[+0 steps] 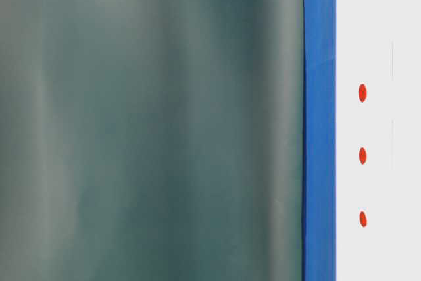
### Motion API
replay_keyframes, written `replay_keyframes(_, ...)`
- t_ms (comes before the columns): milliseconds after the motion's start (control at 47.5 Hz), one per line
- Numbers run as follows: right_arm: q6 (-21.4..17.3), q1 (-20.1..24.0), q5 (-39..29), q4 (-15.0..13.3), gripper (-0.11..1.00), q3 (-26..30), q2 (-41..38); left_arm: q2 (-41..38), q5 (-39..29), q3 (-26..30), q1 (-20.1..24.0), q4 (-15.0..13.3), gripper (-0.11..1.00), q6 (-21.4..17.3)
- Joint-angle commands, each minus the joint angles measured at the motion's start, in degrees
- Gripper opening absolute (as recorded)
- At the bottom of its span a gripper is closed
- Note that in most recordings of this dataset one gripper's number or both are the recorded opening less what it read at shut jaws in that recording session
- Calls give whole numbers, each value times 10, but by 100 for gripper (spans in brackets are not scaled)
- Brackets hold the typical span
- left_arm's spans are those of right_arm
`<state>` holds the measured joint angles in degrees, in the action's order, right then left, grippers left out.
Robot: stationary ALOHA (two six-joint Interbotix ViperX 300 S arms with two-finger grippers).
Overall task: Hit the mark with a hammer.
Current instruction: 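Grasp the wooden mallet handle with the right gripper and lift it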
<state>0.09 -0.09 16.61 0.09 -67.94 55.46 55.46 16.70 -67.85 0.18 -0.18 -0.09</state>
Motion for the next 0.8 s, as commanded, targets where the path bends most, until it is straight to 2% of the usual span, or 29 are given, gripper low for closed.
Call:
replay_keyframes(0, 1, 4, 4, 0, 0, 18, -10, -3, -6, 12, -5, -4, 0, 4)
replay_keyframes(126, -10, 23, -17, 2, -6, 43, -49, -2, -10, 12, -5, -4, 0, 8)
replay_keyframes(505, -60, 92, -55, 3, -4, 162, -265, -2, -18, 11, -5, -4, 0, 10)
replay_keyframes(590, -76, 97, -65, 4, 4, 185, -313, -2, -18, 11, -5, -4, 0, 10)
replay_keyframes(674, -98, 102, -78, 6, 18, 216, -364, -2, -18, 11, -5, -5, 0, 10)
replay_keyframes(779, -109, 116, -82, 6, 48, 246, -413, -2, -18, 10, -5, -4, 0, 10)
